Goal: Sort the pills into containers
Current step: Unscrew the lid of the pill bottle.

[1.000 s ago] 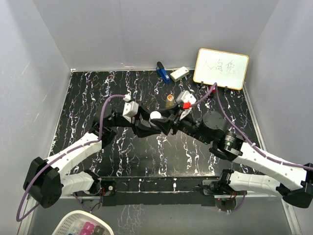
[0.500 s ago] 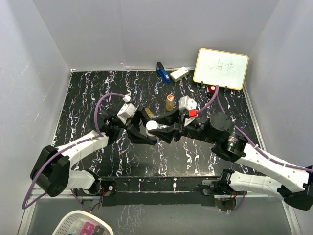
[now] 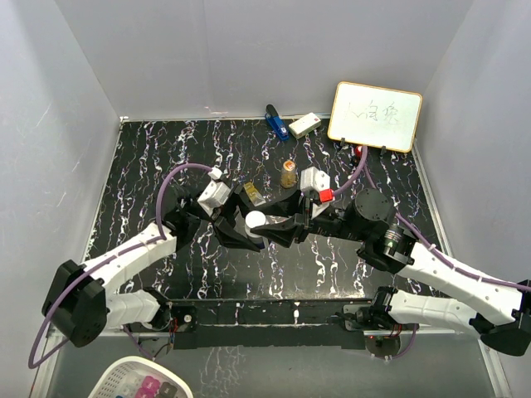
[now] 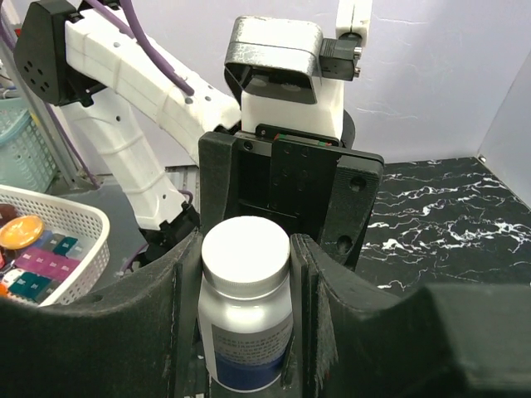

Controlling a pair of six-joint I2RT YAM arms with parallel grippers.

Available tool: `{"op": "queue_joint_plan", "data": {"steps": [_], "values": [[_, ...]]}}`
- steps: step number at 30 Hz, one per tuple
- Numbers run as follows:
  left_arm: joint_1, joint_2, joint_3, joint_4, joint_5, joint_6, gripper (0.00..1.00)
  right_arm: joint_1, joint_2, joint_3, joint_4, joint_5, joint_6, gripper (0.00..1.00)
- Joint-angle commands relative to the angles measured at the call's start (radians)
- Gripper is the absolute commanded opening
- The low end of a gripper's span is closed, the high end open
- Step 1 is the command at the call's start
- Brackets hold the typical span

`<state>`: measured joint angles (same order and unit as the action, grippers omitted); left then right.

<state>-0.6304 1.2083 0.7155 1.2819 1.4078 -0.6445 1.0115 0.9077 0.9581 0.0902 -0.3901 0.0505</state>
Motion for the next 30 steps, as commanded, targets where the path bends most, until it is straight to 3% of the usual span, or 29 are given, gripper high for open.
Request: {"op": "queue_joint_plan", "data": {"steps": [1, 6, 12, 14, 19, 21, 30], "values": [[-0.026, -0.098, 0.065, -0.359, 0.078, 0.307, 0.0, -0.024, 0.004, 0.045, 0.102, 0.051, -0.031, 0.0], [-0.034, -0.131, 0.125, -0.743, 0.093, 0.603, 0.0, -0.026, 0.015, 0.077, 0.107, -0.001, -0.029, 0.0], [-0.04, -0.143, 0.146, -0.829, 0.149, 0.679, 0.0, -0.026, 0.045, 0.144, 0.007, -0.136, -0.058, 0.0], [-0.041, -0.151, 0.168, -0.926, 0.177, 0.759, 0.0, -0.025, 0.051, 0.173, -0.044, -0.168, -0.076, 0.0], [-0.041, -0.129, 0.312, -1.534, 0.252, 1.25, 0.0, -0.025, 0.03, 0.186, -0.077, -0.195, -0.094, 0.0], [-0.041, -0.104, 0.356, -1.672, 0.272, 1.375, 0.0, -0.025, 0.021, 0.193, -0.074, -0.207, -0.095, 0.0], [-0.041, -0.09, 0.38, -1.715, 0.253, 1.402, 0.0, -0.026, -0.003, 0.215, -0.04, -0.263, -0.11, 0.0]]}}
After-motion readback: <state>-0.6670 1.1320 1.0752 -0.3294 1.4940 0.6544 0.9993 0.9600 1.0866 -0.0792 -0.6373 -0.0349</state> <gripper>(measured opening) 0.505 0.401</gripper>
